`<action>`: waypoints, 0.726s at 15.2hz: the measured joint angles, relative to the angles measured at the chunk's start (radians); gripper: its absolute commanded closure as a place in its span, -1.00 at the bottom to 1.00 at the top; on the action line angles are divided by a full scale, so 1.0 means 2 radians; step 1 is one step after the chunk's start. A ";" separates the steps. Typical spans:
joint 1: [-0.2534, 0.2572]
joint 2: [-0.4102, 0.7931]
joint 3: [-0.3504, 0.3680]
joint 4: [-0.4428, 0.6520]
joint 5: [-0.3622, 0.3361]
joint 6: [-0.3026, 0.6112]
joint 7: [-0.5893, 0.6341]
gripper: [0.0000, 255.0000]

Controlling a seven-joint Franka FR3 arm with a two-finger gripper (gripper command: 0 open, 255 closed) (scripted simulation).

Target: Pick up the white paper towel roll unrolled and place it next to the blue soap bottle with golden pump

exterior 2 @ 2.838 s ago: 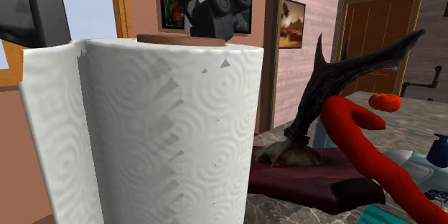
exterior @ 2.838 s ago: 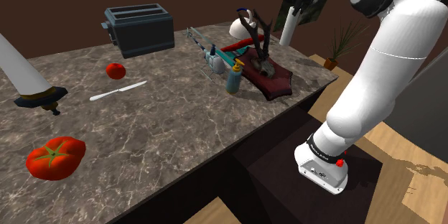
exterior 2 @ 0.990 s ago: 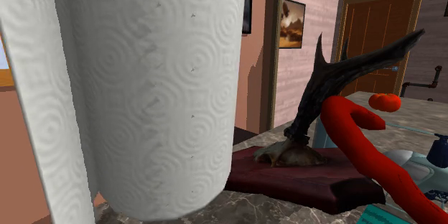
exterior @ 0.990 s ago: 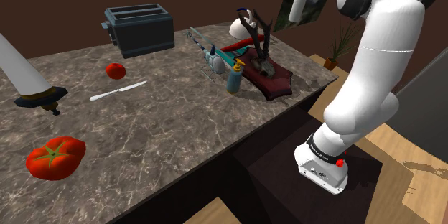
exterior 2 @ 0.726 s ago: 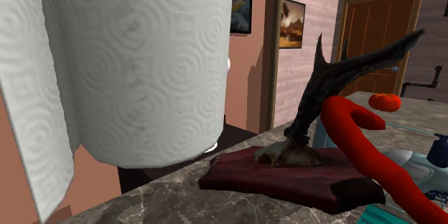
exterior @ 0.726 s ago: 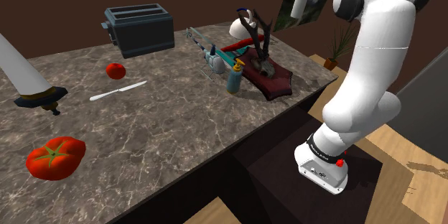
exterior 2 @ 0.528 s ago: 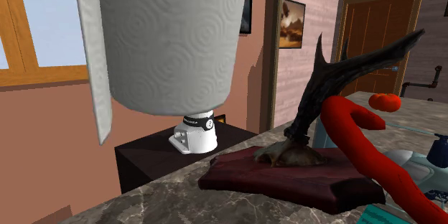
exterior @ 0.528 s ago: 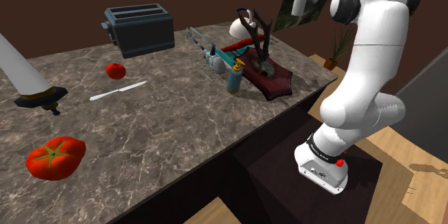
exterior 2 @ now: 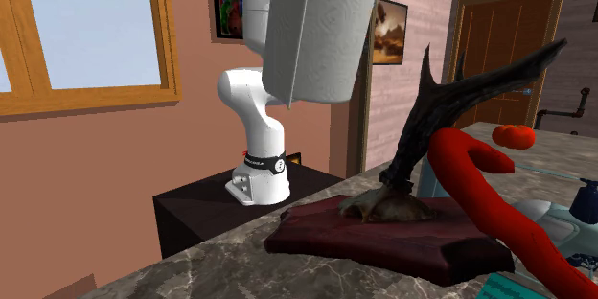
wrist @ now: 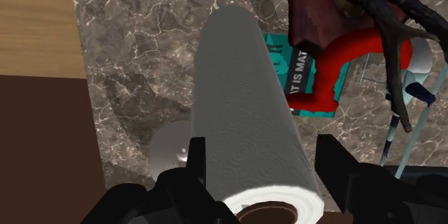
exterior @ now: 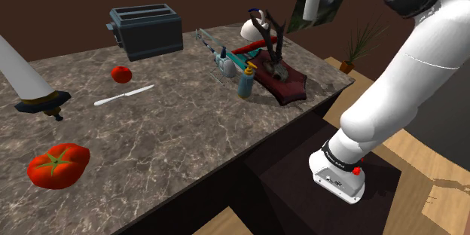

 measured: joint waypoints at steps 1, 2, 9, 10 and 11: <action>0.009 -0.021 0.005 -0.025 -0.011 0.007 0.011 1.00; 0.020 -0.044 0.013 -0.054 -0.023 0.016 0.024 1.00; 0.060 -0.151 0.072 -0.172 -0.068 0.040 0.116 1.00; 0.064 -0.169 0.082 -0.193 -0.073 0.043 0.130 1.00; 0.067 -0.177 0.089 -0.200 -0.075 0.044 0.140 1.00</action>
